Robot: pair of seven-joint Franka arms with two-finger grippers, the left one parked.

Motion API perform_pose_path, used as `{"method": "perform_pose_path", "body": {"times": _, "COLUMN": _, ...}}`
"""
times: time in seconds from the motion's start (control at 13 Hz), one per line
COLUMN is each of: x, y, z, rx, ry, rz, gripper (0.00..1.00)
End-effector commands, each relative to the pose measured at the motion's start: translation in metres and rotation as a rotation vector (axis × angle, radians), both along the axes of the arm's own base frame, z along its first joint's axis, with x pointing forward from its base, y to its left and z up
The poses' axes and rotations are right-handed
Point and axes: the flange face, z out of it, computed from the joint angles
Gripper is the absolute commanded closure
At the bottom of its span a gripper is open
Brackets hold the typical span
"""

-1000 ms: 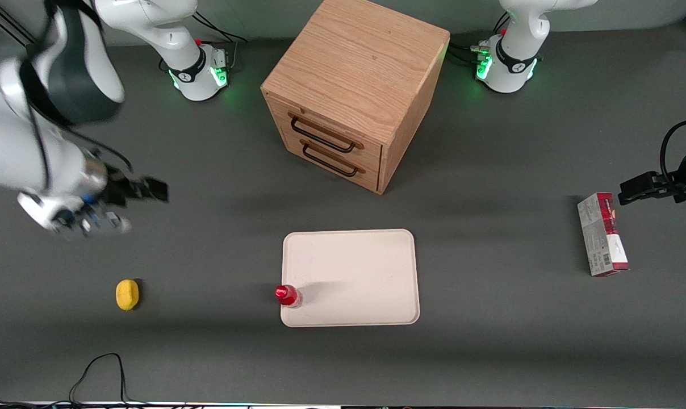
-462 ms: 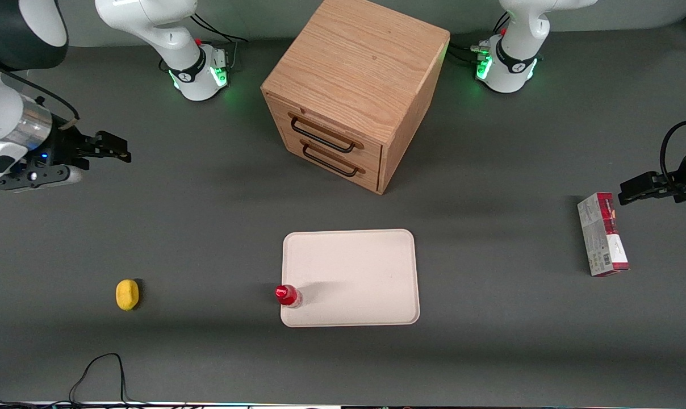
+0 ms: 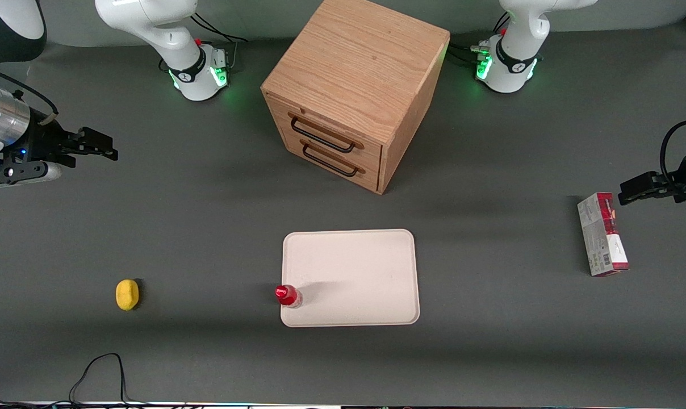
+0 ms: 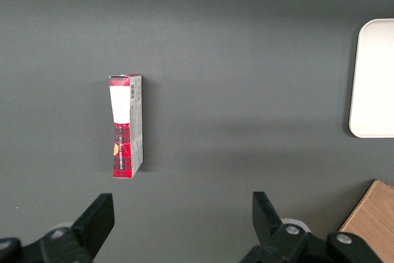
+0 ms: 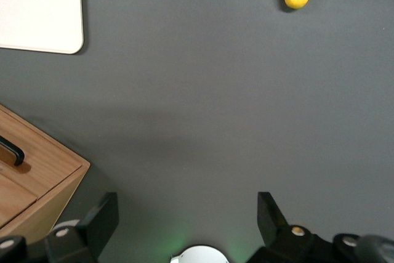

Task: Place coke bottle on tray

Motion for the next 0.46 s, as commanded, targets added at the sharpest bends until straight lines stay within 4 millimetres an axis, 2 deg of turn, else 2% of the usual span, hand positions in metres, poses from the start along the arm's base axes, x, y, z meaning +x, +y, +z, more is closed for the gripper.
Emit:
{"method": "perform_pose_path", "body": {"times": 0.0, "x": 0.013, "y": 0.012, "z": 0.004, "rx": 0.017, "ry": 0.007, "rz": 0.042, "gripper": 0.0}}
{"method": "perform_pose_path", "body": {"times": 0.15, "x": 0.026, "y": 0.024, "z": 0.002, "rx": 0.011, "ry": 0.002, "rz": 0.063, "gripper": 0.0}}
{"method": "perform_pose_path", "body": {"times": 0.23, "x": 0.028, "y": 0.045, "z": 0.002, "rx": 0.004, "ry": 0.008, "rz": 0.099, "gripper": 0.0}}
{"method": "perform_pose_path", "body": {"times": 0.38, "x": 0.038, "y": 0.029, "z": 0.0, "rx": 0.005, "ry": 0.016, "rz": 0.066, "gripper": 0.0}}
